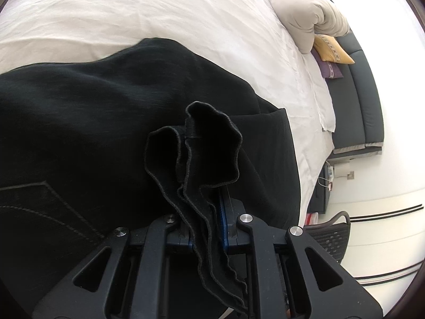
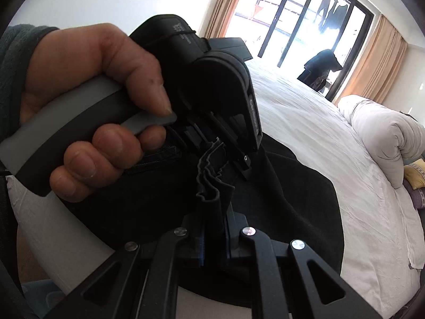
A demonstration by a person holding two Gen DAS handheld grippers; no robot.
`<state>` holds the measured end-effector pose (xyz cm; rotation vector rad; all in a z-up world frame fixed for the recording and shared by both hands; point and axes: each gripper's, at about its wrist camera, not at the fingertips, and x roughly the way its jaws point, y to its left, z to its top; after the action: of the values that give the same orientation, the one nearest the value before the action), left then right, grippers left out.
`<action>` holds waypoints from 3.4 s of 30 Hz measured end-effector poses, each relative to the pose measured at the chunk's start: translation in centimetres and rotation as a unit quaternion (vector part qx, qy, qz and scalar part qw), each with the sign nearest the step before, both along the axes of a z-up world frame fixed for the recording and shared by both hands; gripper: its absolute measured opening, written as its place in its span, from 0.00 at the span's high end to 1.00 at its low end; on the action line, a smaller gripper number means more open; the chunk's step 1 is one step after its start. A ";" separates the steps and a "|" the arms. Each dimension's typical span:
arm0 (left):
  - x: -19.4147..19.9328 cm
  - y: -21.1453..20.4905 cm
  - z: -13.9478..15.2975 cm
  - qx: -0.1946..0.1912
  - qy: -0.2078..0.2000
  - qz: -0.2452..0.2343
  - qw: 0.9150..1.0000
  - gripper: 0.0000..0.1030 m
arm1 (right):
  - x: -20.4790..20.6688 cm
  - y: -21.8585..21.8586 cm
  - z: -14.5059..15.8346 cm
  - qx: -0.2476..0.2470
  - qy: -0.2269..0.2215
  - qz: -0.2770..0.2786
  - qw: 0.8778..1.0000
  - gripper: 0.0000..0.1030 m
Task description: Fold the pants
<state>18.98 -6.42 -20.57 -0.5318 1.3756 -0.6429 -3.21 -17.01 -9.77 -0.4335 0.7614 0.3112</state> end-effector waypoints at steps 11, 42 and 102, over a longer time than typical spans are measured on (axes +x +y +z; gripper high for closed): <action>-0.1 0.0 0.4 -0.007 0.007 0.010 1.000 0.87 | 1.1 -1.6 -2.6 0.021 0.035 0.010 0.999 0.82; -0.7 -2.9 -0.7 -0.031 -0.008 0.024 0.999 0.87 | 8.0 -26.6 -4.9 0.350 0.171 -0.222 0.894 0.59; -21.3 16.5 0.0 -0.005 -0.047 0.390 0.920 0.17 | 13.6 -14.1 -5.3 0.455 0.233 -0.178 0.841 0.21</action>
<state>-2.32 10.05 -20.56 -0.9719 0.9502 -0.0187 10.41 -31.13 -15.11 0.7127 1.0469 0.3933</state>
